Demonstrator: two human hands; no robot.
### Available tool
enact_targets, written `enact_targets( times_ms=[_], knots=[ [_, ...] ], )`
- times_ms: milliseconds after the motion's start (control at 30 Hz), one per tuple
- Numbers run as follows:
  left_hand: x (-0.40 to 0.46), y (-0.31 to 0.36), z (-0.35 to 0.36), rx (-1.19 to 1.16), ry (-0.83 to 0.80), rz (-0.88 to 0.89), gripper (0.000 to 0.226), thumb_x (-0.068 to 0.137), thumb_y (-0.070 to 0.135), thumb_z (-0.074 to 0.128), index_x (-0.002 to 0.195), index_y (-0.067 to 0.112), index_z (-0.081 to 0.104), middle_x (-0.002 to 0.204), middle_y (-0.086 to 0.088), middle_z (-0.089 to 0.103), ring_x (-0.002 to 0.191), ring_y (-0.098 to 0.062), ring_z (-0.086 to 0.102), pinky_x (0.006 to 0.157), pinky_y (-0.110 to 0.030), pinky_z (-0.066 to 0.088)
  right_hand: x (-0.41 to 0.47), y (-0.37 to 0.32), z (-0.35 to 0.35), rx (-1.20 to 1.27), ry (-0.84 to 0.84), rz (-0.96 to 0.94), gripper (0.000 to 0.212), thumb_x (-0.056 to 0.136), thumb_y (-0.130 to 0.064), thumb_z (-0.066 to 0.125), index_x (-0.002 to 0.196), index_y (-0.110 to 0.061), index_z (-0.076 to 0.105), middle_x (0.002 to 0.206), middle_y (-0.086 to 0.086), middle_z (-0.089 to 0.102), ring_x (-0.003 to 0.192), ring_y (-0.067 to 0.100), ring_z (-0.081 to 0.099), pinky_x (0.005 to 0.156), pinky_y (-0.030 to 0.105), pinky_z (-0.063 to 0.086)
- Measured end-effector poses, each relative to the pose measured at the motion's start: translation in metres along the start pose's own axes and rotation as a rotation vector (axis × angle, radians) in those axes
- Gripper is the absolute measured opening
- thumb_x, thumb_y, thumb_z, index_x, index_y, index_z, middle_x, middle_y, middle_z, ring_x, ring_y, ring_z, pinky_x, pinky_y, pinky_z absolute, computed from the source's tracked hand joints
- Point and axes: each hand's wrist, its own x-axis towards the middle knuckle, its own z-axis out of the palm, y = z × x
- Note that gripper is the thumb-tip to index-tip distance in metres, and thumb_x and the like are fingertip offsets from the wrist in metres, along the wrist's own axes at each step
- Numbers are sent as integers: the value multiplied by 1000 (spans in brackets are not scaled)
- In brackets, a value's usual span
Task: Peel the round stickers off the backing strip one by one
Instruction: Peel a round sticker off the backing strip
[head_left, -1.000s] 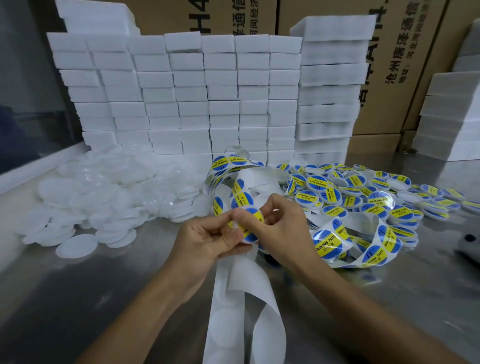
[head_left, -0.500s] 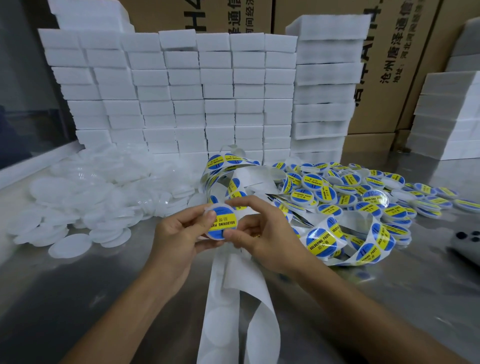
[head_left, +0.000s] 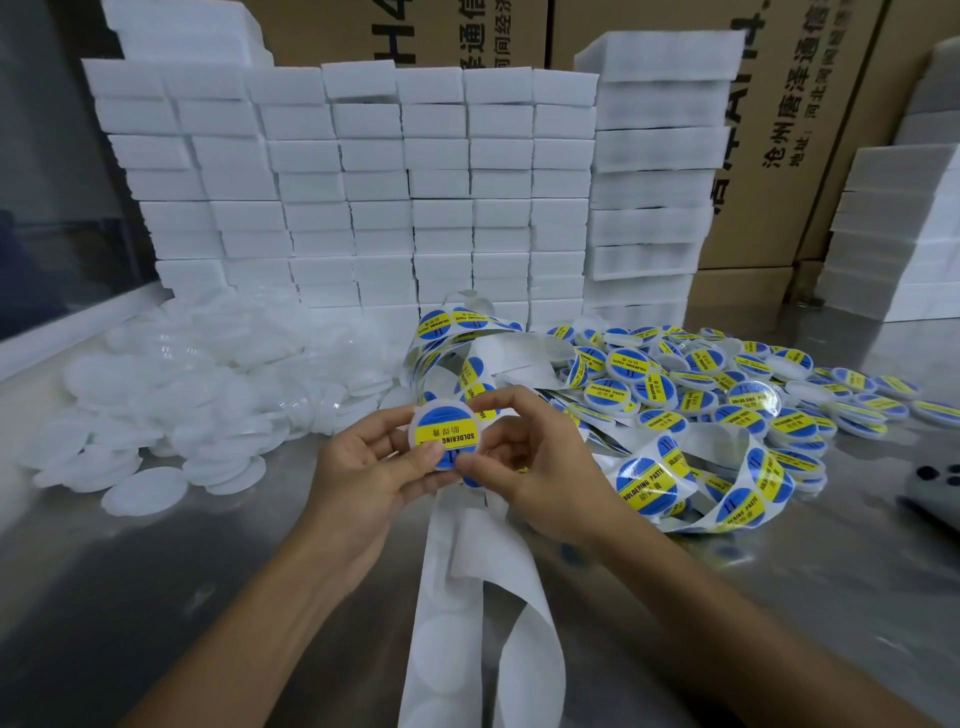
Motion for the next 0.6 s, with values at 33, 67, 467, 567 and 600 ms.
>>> enact_targets(
  times_ms=[33, 67, 467, 567, 600],
  knots=[
    [1, -1, 0, 0, 15, 8, 37, 62, 4, 72, 99, 5, 65, 88, -15, 75, 77, -28, 74, 62, -31, 59, 0, 0, -1, -21, -9, -10, 42, 81, -10, 79, 114, -23, 57, 81, 13, 69, 61, 24, 54, 65, 35, 51],
    [1, -1, 0, 14, 19, 16, 35, 62, 5, 73, 95, 4, 65, 87, -16, 75, 76, -29, 74, 61, -31, 59, 0, 1, -1, -33, -15, -16, 45, 78, -12, 82, 113, -25, 57, 80, 12, 68, 58, 19, 50, 61, 33, 49],
    [-5, -4, 5, 67, -85, -13, 25, 70, 18, 70, 93, 10, 76, 95, -19, 74, 83, -34, 74, 65, -34, 60, -1, 9, 1, -185, 122, -79, 22, 89, -44, 67, 101, -26, 68, 80, -7, 69, 57, 10, 65, 56, 21, 50],
    [-4, -3, 4, 43, -35, -16, 26, 73, 15, 69, 97, 6, 74, 93, -19, 75, 80, -31, 74, 64, -32, 59, -1, 10, -4, -380, 116, -257, 50, 78, -40, 80, 124, -30, 61, 111, -11, 60, 92, 5, 61, 69, 14, 47],
    [-3, -3, 3, 57, -26, -15, 30, 74, 16, 69, 101, 3, 72, 94, -19, 75, 82, -31, 74, 65, -32, 59, -1, 9, -6, -420, 86, -307, 55, 76, -40, 81, 126, -28, 62, 116, -11, 58, 100, 4, 59, 73, 14, 47]
  ],
)
